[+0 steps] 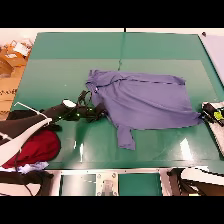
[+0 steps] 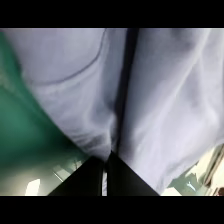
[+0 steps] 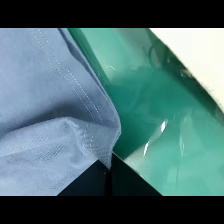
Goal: Fold the shirts.
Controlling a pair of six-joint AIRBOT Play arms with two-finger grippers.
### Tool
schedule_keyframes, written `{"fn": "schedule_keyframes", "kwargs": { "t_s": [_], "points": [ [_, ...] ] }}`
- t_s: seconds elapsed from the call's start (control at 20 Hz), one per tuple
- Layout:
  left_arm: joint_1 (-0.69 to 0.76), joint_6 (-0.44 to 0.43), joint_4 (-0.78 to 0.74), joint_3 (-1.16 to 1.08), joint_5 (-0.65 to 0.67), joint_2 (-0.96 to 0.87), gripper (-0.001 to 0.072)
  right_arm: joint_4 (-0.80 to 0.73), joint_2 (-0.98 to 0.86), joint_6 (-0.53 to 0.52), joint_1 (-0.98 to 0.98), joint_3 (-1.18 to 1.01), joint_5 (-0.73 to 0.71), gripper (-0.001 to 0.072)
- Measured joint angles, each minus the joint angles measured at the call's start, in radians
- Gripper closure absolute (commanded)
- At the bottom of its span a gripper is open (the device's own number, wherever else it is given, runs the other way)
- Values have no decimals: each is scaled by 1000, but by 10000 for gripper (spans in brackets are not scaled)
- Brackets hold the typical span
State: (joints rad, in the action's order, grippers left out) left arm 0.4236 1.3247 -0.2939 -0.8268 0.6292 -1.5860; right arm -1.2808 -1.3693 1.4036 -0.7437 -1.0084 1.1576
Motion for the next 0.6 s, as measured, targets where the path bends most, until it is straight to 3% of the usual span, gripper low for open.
{"fn": "schedule_keyframes", "kwargs": {
  "t_s": [0.15,0.35,0.6],
  "points": [
    [-76,-21,-85,-5,127,-6,685,3,0,-1,-2,-3,-1,700],
    [-290,-18,-301,-5,268,70,685,9,0,-2,2,0,21,701],
    [-472,-68,-383,-34,429,118,684,51,2,-2,92,80,82,702]
  ]
}}
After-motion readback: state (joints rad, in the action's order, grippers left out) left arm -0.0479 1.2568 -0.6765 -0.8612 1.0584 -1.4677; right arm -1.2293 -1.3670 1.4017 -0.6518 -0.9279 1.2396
